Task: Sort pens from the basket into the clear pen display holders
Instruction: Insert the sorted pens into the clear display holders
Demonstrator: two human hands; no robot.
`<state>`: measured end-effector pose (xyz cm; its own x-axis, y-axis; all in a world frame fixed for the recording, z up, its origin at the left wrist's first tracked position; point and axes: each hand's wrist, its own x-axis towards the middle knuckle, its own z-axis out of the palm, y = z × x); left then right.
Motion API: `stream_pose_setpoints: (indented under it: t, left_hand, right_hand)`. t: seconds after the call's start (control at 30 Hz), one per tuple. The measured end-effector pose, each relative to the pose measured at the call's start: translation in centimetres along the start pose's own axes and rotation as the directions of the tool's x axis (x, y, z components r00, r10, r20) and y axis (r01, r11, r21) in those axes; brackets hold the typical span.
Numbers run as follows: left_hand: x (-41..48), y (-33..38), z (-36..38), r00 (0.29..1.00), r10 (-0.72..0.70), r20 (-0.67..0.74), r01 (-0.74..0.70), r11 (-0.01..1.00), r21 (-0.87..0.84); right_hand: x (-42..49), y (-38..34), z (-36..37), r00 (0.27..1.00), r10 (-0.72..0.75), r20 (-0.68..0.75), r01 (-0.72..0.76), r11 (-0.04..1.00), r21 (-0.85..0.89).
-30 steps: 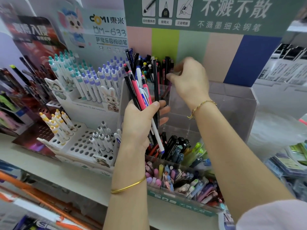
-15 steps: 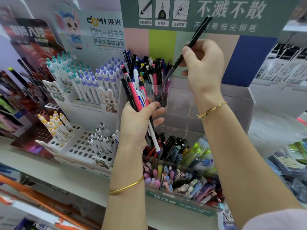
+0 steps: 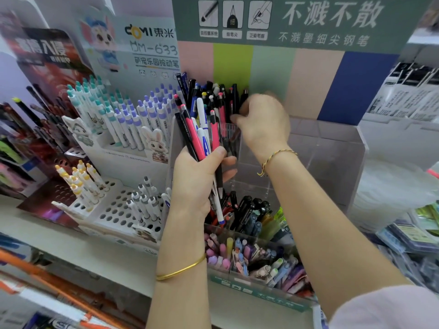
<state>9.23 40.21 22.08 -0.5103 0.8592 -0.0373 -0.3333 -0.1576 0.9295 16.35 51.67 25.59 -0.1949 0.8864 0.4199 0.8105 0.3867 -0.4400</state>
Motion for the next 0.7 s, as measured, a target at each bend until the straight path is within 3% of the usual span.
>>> stream_pose_setpoints:
  t: [0.07, 0.2, 0.23, 0.3, 0.37, 0.4, 0.5, 0.7]
  left_hand:
    - [-0.1, 0.1, 0.0, 1.0, 0.002, 0.005, -0.002, 1.0, 0.0]
    - [-0.3, 0.2, 0.1, 0.999, 0.006, 0.042, -0.006, 1.0, -0.002]
    - [-0.4, 0.2, 0.2, 0.998, 0.01, 0.054, -0.01, 1.0, 0.003]
    - [-0.5, 0.3, 0.4, 0.997, 0.018, 0.081, -0.018, 1.0, 0.011]
    - [-0.6, 0.3, 0.4, 0.995, 0.02, 0.099, -0.022, 1.0, 0.019]
    - [-0.6, 0.3, 0.4, 0.994, 0.02, 0.104, -0.022, 0.999, 0.023]
    - [-0.6, 0.1, 0.3, 0.995, 0.004, 0.104, -0.007, 0.999, 0.033]
    - [-0.3, 0.4, -0.1, 0.996, -0.038, 0.08, 0.032, 0.997, 0.077]
  right_hand:
    - [-0.1, 0.1, -0.2, 1.0, -0.011, 0.014, 0.01, 1.0, 0.023]
    - [-1.6, 0.1, -2.2, 0.982, 0.009, -0.188, 0.057, 0.936, 0.347]
    - [-2.1, 0.0, -2.7, 0.989, 0.006, -0.151, 0.054, 0.92, 0.389]
    - [-3.3, -0.2, -3.2, 0.995, -0.041, 0.093, -0.008, 0.882, 0.471]
    - [-4.3, -0.4, -3.5, 0.944, -0.084, 0.32, -0.137, 0.781, 0.609]
    - [-4.4, -0.3, -3.5, 0.934, -0.102, 0.343, -0.149, 0.761, 0.631]
    - [-3.8, 0.0, -3.0, 0.952, -0.097, 0.291, -0.091, 0.818, 0.568]
    - [-2.0, -0.4, -3.0, 0.994, 0.037, 0.104, -0.099, 0.719, 0.688]
